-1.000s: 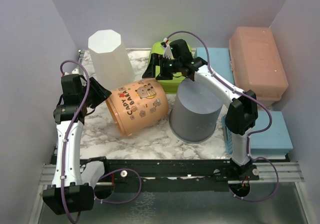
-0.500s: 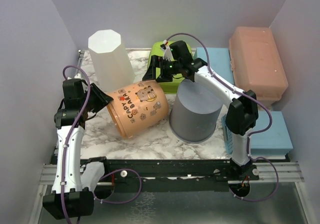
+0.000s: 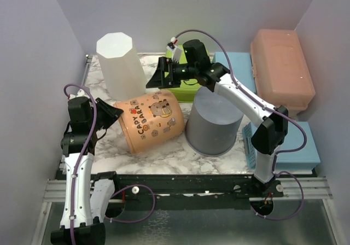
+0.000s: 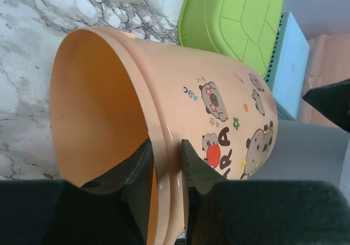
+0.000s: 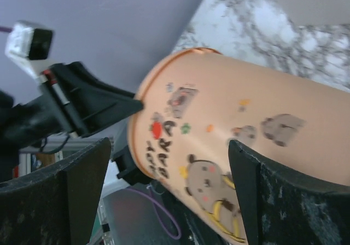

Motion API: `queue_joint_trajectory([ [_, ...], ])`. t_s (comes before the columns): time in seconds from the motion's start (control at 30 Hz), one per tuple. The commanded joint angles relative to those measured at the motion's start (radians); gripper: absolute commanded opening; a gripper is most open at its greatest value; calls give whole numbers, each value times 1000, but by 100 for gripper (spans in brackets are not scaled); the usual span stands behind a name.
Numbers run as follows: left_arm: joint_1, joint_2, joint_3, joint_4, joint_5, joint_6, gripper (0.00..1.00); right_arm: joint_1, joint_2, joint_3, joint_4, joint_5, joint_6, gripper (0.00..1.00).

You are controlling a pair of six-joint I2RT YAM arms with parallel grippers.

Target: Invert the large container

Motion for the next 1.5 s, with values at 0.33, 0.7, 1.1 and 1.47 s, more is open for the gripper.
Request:
queue_joint_trajectory([
  [0.33,-2,-75,-101,-122,-125,-35,19,33,1,131,-376,478,-209,100],
  [0.7,-2,-88,-141,-107,-181,-101,18,33,47,63,-362,222,-216,99],
  [1.1,-2,-90,-118,-80,-120,-79,19,33,-40,-26,-78,0,-32,92],
  [1.47,-2,-114,-106,-59,-50,-118,19,127,-74,70,-17,-30,39,91],
])
